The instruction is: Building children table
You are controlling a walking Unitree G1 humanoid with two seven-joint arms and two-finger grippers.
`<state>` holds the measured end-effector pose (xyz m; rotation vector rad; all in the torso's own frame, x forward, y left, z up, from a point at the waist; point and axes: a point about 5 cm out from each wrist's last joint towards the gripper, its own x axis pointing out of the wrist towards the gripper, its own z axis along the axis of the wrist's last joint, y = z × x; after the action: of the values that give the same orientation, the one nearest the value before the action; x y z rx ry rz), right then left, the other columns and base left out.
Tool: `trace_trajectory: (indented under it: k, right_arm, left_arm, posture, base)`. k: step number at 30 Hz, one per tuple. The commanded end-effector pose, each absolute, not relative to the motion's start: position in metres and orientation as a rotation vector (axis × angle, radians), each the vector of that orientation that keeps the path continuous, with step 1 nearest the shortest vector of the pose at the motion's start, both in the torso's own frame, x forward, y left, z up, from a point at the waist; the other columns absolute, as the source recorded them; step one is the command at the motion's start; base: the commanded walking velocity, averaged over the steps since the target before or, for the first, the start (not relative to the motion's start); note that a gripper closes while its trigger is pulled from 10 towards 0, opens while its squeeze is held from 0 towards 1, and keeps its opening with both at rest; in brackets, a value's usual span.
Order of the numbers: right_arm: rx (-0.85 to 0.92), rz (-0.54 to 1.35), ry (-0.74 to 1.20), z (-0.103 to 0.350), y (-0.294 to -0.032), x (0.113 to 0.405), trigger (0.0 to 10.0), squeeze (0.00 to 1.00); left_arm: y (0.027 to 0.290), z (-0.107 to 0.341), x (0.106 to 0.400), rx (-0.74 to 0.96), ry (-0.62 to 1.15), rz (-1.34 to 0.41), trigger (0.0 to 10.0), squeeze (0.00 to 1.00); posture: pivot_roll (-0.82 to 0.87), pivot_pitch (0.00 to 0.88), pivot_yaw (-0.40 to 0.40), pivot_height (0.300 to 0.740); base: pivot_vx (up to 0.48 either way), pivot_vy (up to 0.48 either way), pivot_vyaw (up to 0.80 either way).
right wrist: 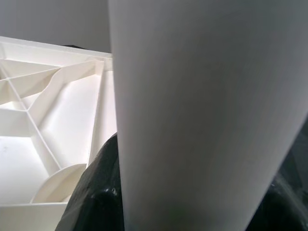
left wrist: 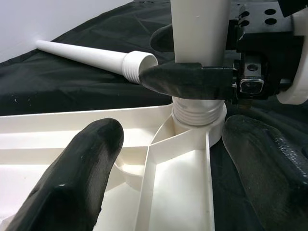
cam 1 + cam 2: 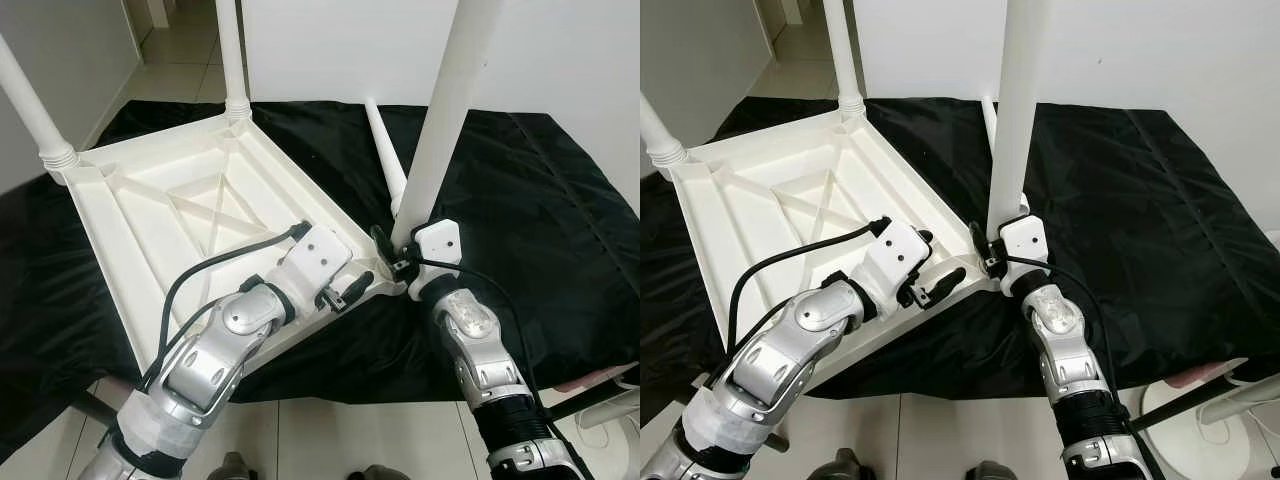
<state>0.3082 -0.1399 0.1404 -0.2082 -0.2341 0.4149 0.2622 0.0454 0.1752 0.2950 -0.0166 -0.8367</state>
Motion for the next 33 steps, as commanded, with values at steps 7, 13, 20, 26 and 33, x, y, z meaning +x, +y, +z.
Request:
trace_trajectory:
  k: [7, 13, 20, 26, 33]
  right_arm:
    - [-0.24, 0.528, -0.135, 0.12, -0.141, 0.308, 10.0, 0.0]
    - [-0.239, 0.615, -0.12, 0.117, -0.139, 0.305, 10.0, 0.0]
    - [-0.178, 0.672, -0.076, 0.113, -0.139, 0.304, 10.0, 0.0]
    - [-0.086, 0.646, -0.053, 0.116, -0.141, 0.31, 10.0, 0.0]
    - [-0.046, 0.633, 0.003, 0.117, -0.141, 0.315, 10.0, 0.0]
  left_arm:
    - [0.045, 0.18, 0.26, 0.313, -0.008, -0.866, 10.0, 0.0]
    - [0.045, 0.183, 0.26, 0.311, -0.008, -0.868, 10.0, 0.0]
    - [0.046, 0.187, 0.26, 0.309, -0.013, -0.868, 10.0, 0.0]
    - [0.045, 0.189, 0.259, 0.309, -0.017, -0.871, 10.0, 0.0]
    - [0.045, 0.191, 0.259, 0.305, -0.021, -0.869, 10.0, 0.0]
  posture:
    - [-0.02, 0.017, 0.011, 0.74]
    - [-0.01, 0.019, 0.011, 0.74]
    - [-0.01, 0.02, 0.014, 0.74]
    - [-0.01, 0.022, 0.015, 0.74]
    - [0.0, 0.022, 0.012, 0.74]
  base:
    - [0.0, 0.0, 0.0]
    - [0.0, 0.0, 0.0]
    - [0.0, 0.0, 0.0]
    - [0.0, 0.0, 0.0]
    - [0.0, 0.0, 0.0]
